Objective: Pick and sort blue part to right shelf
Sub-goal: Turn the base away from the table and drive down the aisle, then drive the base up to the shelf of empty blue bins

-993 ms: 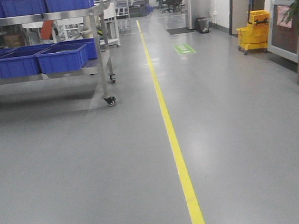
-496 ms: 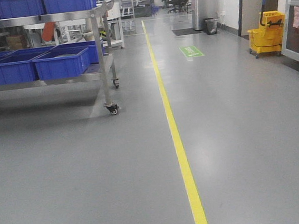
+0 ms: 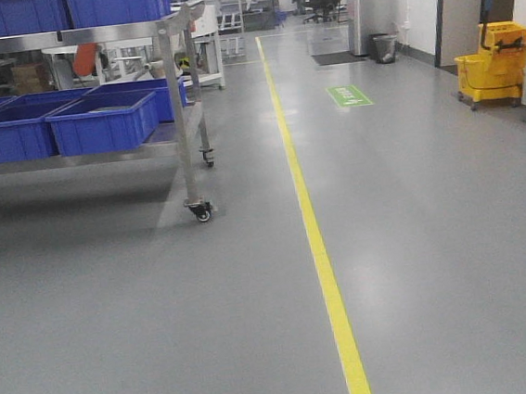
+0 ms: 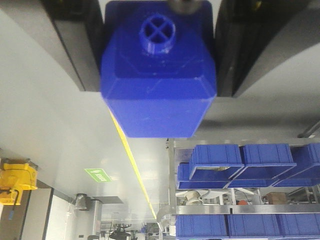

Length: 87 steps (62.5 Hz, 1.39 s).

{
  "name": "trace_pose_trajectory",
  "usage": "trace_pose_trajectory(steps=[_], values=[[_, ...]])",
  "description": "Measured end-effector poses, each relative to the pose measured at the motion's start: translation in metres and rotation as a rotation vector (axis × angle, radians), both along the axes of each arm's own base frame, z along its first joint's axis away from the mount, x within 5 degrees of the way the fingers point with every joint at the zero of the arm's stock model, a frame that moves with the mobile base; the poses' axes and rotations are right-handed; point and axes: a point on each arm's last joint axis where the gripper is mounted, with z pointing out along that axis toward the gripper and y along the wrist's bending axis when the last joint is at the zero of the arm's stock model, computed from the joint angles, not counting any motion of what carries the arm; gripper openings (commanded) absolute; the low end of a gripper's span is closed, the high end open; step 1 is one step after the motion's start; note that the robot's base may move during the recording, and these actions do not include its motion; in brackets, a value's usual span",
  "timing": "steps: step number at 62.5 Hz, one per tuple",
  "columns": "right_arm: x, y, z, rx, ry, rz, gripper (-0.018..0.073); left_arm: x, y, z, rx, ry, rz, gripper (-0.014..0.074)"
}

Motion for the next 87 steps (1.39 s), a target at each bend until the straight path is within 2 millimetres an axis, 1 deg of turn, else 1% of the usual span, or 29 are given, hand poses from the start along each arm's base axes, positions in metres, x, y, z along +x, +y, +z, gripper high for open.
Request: trace_pose_trajectory(steps=[87], values=[[0.0000,0.0000,0.0000,0.000,0.000,0.000,0.0426,0.0003,0.0000,-0.0003,0.000,0.004,0.000,0.0408]])
